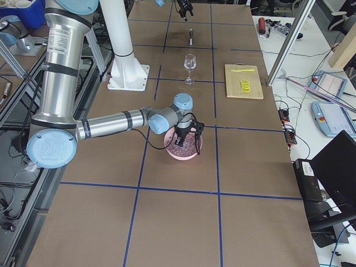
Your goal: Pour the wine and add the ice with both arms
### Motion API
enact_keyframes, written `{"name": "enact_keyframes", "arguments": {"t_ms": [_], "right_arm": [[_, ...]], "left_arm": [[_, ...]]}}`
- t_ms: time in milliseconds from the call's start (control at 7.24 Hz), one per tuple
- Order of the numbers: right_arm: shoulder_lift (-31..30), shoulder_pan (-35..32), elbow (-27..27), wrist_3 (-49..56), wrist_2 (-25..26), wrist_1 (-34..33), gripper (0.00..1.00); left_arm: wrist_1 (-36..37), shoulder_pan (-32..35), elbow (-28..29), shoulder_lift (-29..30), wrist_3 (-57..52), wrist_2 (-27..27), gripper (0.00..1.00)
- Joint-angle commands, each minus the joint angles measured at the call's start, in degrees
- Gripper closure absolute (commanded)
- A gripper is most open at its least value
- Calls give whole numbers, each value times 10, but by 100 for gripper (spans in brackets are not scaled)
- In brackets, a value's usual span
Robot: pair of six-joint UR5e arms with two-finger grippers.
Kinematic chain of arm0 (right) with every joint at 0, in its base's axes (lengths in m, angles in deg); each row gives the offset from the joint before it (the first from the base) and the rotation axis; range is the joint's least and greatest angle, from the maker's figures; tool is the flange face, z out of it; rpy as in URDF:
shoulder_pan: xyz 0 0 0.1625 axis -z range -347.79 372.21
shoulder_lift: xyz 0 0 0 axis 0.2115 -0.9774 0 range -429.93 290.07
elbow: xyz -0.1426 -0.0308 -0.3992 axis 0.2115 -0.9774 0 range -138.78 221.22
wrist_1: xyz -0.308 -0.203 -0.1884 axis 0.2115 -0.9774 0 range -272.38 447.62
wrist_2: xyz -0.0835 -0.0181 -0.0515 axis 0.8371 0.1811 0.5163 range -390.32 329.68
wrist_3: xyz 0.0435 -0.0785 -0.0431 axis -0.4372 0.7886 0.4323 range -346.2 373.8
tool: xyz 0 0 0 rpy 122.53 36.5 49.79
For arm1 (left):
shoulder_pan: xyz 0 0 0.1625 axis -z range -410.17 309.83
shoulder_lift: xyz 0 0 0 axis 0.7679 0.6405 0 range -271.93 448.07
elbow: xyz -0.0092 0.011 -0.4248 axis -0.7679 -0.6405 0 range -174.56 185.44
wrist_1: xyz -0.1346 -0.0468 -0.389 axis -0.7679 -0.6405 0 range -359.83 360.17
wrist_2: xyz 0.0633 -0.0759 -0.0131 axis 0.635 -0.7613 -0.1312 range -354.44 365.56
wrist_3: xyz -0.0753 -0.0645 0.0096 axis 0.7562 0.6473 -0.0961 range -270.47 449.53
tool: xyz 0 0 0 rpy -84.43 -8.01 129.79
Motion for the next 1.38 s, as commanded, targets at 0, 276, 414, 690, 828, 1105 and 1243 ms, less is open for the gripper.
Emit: {"name": "enact_keyframes", "arguments": {"t_ms": [0,276,414,690,828,1105,1243], "right_arm": [[-2,-9,58,0,-2,-3,100],[29,-5,111,-48,-1,-5,100],[81,10,111,-115,-1,-7,100],[189,88,111,-255,12,-9,100],[258,139,111,-318,53,-58,100],[440,240,106,-337,177,-259,100],[467,265,101,-353,200,-273,100]], "left_arm": [[-3,0,0,0,0,1,0],[-4,0,0,-3,0,0,0],[-5,1,5,-5,0,0,0],[-5,1,5,-6,1,2,0],[-3,10,3,-1,1,2,0],[57,72,4,20,1,-66,0],[108,124,5,45,-1,-147,0]]}}
